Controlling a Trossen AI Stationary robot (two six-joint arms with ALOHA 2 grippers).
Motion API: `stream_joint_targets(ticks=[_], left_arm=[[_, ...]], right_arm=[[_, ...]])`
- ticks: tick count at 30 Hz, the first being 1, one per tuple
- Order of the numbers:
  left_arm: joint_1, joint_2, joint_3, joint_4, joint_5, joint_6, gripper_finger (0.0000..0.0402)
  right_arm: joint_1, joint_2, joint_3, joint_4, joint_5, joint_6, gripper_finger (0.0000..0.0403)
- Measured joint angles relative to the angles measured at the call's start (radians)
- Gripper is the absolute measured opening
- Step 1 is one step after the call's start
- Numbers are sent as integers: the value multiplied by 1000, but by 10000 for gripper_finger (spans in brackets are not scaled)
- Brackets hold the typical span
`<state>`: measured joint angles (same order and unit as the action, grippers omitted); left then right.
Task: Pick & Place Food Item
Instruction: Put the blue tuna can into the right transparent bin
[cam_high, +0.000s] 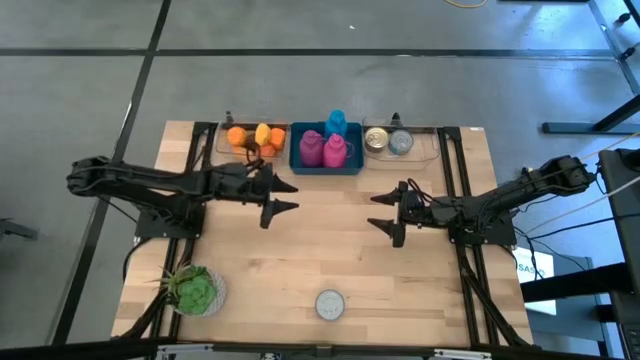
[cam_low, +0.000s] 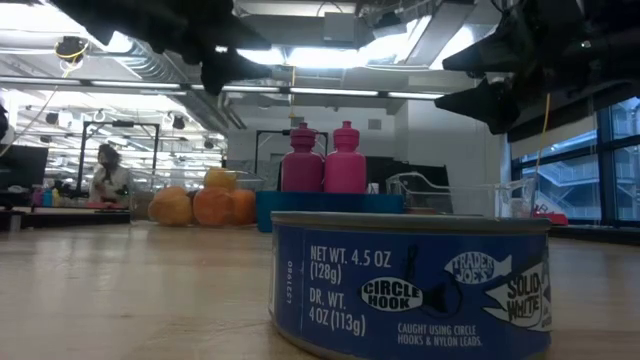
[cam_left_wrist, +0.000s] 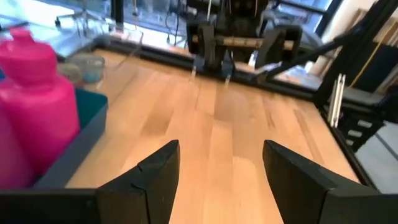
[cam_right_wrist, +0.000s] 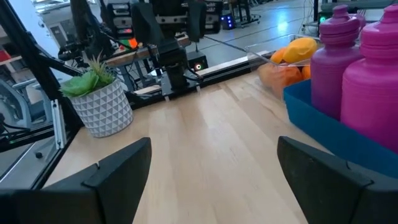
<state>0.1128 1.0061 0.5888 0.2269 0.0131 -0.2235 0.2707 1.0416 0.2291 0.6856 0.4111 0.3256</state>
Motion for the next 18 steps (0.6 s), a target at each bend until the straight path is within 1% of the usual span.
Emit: stream_joint_targets(ticks=[4,7,10,12,16,18], left_arm=[[-1,61,0,42,0,0,219],[-1,106,0,77,9,-43,217],[-1,135,0,134,50,-65,216],[-6,145,0,187,90,-51,218],[-34,110,0,272,133,35,218],[-46,57,0,262,136,62,216]], right_arm=[[0,0,0,-5,-11,0,345],[0,0,0,-5,-11,0,345],[0,0,0,3,0,2,345],[0,0,0,17,20,31,345],[2,0,0,26,16,38,345],[3,0,0,25,16,37,345]])
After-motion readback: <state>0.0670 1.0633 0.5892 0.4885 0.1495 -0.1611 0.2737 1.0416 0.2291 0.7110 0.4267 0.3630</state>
